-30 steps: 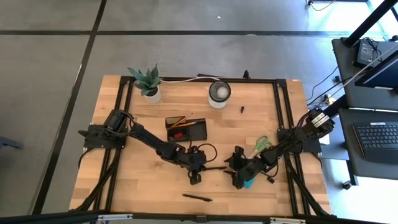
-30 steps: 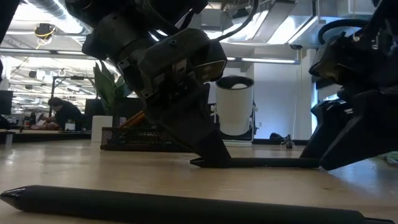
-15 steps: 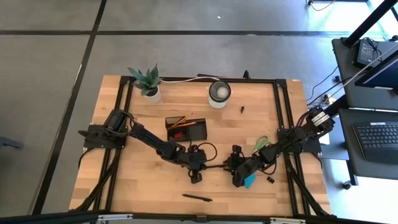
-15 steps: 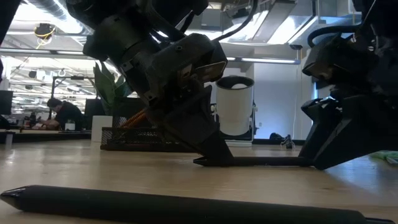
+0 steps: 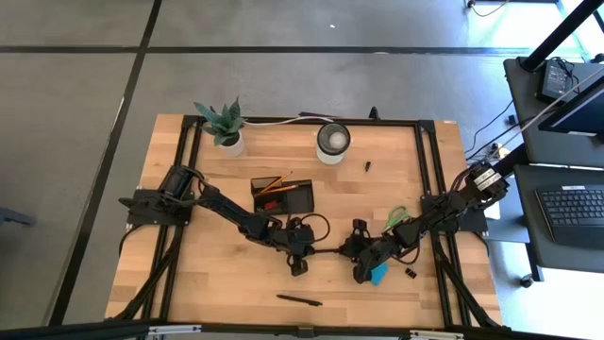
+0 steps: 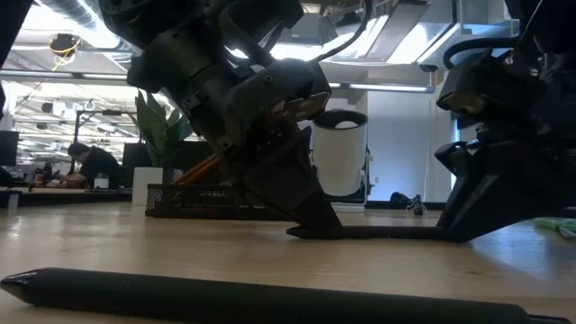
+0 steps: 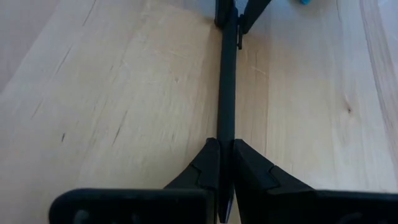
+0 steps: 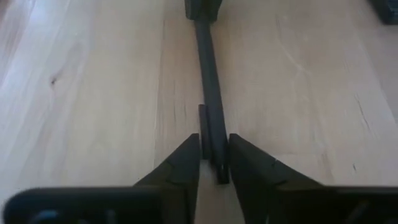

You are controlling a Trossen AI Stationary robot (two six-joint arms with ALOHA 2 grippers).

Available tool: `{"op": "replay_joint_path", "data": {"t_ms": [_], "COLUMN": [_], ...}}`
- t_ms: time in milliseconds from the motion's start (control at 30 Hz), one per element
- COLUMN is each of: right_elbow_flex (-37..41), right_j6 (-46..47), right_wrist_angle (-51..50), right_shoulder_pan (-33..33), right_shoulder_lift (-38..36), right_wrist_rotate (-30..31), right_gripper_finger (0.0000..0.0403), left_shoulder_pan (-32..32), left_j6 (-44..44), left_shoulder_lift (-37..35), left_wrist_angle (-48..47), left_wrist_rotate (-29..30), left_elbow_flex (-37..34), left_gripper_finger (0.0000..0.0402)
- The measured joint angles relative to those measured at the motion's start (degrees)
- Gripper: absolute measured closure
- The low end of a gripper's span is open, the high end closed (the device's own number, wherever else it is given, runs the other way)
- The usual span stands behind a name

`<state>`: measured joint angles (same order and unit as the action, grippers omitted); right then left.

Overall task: Pick and place office supplies into organizer
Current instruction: Put the top right black pen in the desk organizer

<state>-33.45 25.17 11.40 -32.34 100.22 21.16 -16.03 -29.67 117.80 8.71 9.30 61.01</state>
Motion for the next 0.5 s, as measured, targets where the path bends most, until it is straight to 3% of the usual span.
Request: {"op": "replay_joint_path", "data": {"t_ms": [133,500], "right_elbow_flex": [0.0,0.0], "right_j6": [-0.4,0.4], "right_wrist_angle": [-0.2,-0.3], "right_shoulder_pan": [0.0,0.0], "right_shoulder_lift": [-0.1,-0.1], "right_wrist_rotate": [0.1,0.2], "right_gripper_finger": [0.0353,0.0354], "left_shoulder_pan": [0.0,0.1], "left_j6": [0.2,7.8], "left_shoulder_lift": [0.0,-3.2], "left_wrist_angle": [0.0,-0.5], "left_wrist_rotate": [0.3,0.5], "left_elbow_flex": [0.0,-0.4], "left_gripper_finger": [0.0383,0.0322]}}
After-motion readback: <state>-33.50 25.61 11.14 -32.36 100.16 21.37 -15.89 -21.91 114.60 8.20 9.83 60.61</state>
